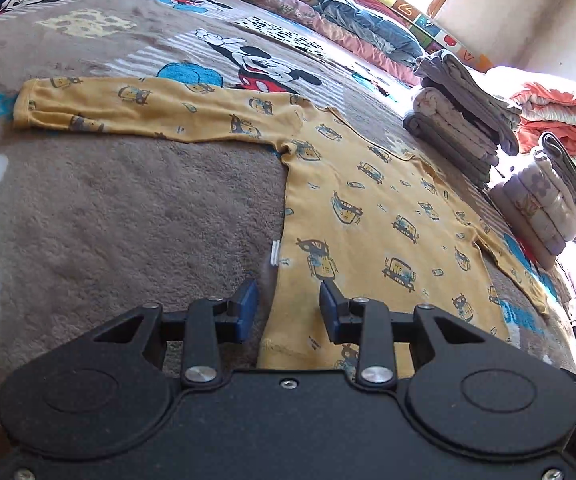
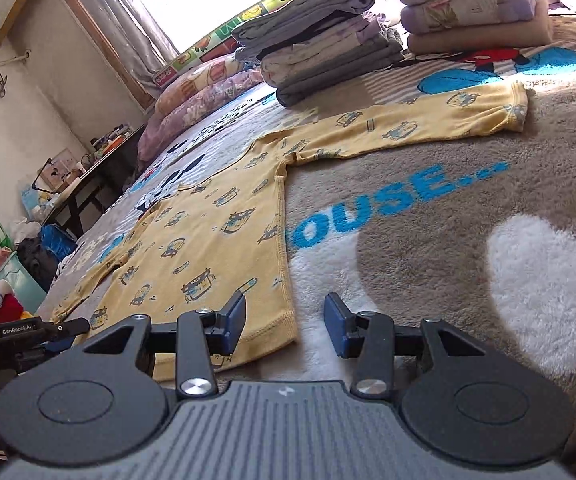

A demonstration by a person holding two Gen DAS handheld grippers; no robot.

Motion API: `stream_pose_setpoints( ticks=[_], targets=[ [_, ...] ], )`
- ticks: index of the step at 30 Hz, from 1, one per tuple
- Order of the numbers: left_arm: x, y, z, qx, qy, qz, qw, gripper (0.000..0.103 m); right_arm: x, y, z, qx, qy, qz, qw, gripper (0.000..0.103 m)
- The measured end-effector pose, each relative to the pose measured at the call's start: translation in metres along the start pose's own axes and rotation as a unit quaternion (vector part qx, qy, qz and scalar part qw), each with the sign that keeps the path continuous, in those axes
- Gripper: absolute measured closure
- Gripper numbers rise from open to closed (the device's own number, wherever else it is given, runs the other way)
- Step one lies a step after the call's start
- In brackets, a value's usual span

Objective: Fold clothes

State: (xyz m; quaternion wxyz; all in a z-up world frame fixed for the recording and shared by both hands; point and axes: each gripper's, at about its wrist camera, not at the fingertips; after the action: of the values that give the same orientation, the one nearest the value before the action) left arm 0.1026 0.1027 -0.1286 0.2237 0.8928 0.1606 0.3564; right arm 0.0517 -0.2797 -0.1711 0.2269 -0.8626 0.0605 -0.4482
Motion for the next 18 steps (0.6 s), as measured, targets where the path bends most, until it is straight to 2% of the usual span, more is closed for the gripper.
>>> stream_pose_setpoints(
  ticks=[1,2,3,5,8,9,13,15,17,18],
  targets=[
    [-0.004,0.001,-0.001,0.007,0.005,0.006,0.9999,0.077,-0.002,0.0,-0.002,0.011,-0.005,0.011,1.0,0.075],
    [-0.008,0.003,0.0,0.018,0.012,0.014,0.9997,0.092,-0.004,0.001,-0.003,0.016,-0.007,0.018,1.0,0.081],
    [-0.01,0.005,0.0,0.025,0.018,0.021,0.9993,0.099,-0.006,0.004,-0.002,0.021,-0.006,0.03,0.999,0.085],
    [-0.011,0.005,-0.003,0.025,0.027,0.017,0.9992,0.1,-0.01,0.009,-0.001,0.031,-0.004,0.056,0.998,0.096],
    [-0.011,-0.001,-0.001,0.023,0.007,0.003,0.9997,0.1,-0.012,0.018,-0.005,0.041,-0.001,0.087,0.995,0.097],
    [-0.01,-0.005,-0.001,0.018,0.002,-0.009,0.9998,0.097,-0.013,0.019,-0.006,0.043,-0.002,0.094,0.995,0.097],
    [-0.007,-0.026,-0.007,-0.011,-0.005,-0.109,0.9939,0.091,-0.015,0.021,-0.008,0.037,-0.002,0.094,0.995,0.098],
    [-0.008,-0.03,-0.013,-0.001,0.013,-0.13,0.9914,0.091,-0.014,0.022,-0.009,0.037,-0.001,0.094,0.995,0.098],
    [-0.009,-0.016,-0.024,0.034,0.055,-0.091,0.9938,0.091,-0.014,0.025,-0.01,0.038,0.002,0.104,0.994,0.098],
    [-0.01,-0.008,-0.029,0.039,0.074,-0.064,0.9944,0.091,-0.014,0.027,-0.01,0.038,0.001,0.11,0.993,0.098]
  ],
)
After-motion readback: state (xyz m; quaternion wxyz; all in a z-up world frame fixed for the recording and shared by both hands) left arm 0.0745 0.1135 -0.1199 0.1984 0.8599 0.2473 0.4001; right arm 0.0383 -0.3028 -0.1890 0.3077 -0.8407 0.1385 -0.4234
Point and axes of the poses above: each gripper's, at about its wrist camera, not at the fingertips, and z roughly the way its jaws point, y to its right, x to its top, and after that the axes turned 10 degrees about -z, right-handed
